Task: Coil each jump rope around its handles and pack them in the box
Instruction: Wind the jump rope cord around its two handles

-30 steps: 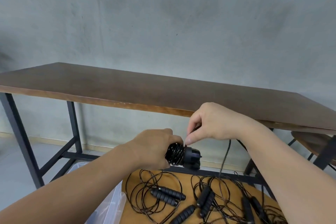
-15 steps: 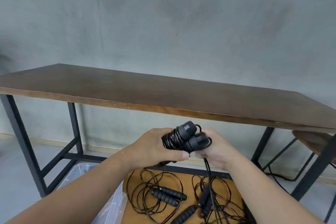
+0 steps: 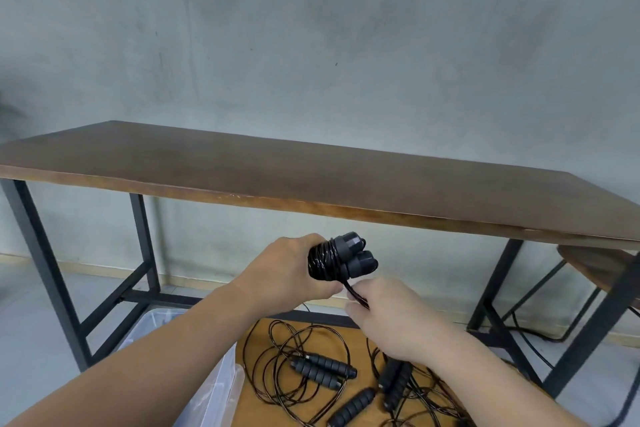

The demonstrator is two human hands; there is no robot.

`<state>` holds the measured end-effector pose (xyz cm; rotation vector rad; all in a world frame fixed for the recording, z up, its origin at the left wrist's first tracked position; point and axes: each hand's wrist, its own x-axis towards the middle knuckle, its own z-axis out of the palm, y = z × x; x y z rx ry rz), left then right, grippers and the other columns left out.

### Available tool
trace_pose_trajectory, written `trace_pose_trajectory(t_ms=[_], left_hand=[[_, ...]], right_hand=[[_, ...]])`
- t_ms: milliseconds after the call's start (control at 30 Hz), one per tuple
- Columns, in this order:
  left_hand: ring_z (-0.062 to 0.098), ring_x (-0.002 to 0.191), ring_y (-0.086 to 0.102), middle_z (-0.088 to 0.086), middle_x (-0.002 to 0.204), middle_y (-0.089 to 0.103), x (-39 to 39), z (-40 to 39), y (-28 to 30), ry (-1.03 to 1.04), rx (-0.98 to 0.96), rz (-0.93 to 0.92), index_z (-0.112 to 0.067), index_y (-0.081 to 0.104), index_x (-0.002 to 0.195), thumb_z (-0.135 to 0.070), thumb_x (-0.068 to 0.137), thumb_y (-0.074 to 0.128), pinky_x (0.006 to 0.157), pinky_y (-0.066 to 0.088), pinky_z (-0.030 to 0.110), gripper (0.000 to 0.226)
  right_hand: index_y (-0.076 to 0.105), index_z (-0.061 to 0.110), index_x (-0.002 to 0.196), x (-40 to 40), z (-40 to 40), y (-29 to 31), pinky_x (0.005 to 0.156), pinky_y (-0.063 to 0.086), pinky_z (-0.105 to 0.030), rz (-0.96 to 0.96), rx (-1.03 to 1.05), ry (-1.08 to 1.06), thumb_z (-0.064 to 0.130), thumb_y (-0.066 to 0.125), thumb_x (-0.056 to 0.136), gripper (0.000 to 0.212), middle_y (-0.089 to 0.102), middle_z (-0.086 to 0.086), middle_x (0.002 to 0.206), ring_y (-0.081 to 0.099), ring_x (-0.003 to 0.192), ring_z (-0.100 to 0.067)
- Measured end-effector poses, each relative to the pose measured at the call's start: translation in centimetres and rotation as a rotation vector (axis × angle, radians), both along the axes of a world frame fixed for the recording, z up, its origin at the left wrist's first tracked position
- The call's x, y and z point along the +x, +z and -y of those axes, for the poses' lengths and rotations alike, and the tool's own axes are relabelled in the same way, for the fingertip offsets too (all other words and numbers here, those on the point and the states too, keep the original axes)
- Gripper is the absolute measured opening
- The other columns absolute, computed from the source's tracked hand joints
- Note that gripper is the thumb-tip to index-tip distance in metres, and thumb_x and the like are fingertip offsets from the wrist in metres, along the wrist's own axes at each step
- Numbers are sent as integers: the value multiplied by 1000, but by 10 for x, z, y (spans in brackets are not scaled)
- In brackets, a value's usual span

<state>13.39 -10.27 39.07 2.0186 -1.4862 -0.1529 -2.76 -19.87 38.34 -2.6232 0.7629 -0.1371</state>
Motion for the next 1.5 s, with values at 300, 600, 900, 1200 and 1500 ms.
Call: trace_pose_trajectory(t_ms=[300,600,900,1200,1500], left_hand=[[9,76,62,-9,85,65,-1,4,-1,-59,125,229,-25,59,107,-54,75,75,66,55,25,46],[5,65,56,-9,77,62,-9,-9,10,-209,252,175,-26,61,97,-57,72,79,54,43,18,43],[-8,59,60,-24,67,64,-27,-28,17,-425,227,-294,-22,65,98,-29,77,84,51,42,6,29],[11,76,71,-5,85,73,-20,-22,13,-335,-25,-478,-26,67,92,-44,70,83,68,56,22,32],[6,73,71,-5,87,73,-8,-11,1,-83,-130,-436,-41,47,120,-39,70,87,66,54,19,64]], right_hand=[[74,21,99,8,-4,74,69,53,-26,-211,-498,272,32,59,94,18,69,3,87,64,80,-13],[75,21,79,21,16,93,57,43,-18,-176,-130,355,41,84,73,22,65,14,69,57,64,-2],[65,17,67,18,44,71,54,38,-22,31,540,312,26,84,70,22,56,6,55,47,51,-7],[79,14,79,17,23,-1,67,54,-29,527,1344,60,27,68,81,17,68,-10,88,64,76,-19],[56,7,86,14,1,-29,50,30,-23,538,1000,-115,15,33,107,32,46,2,59,34,51,-9]])
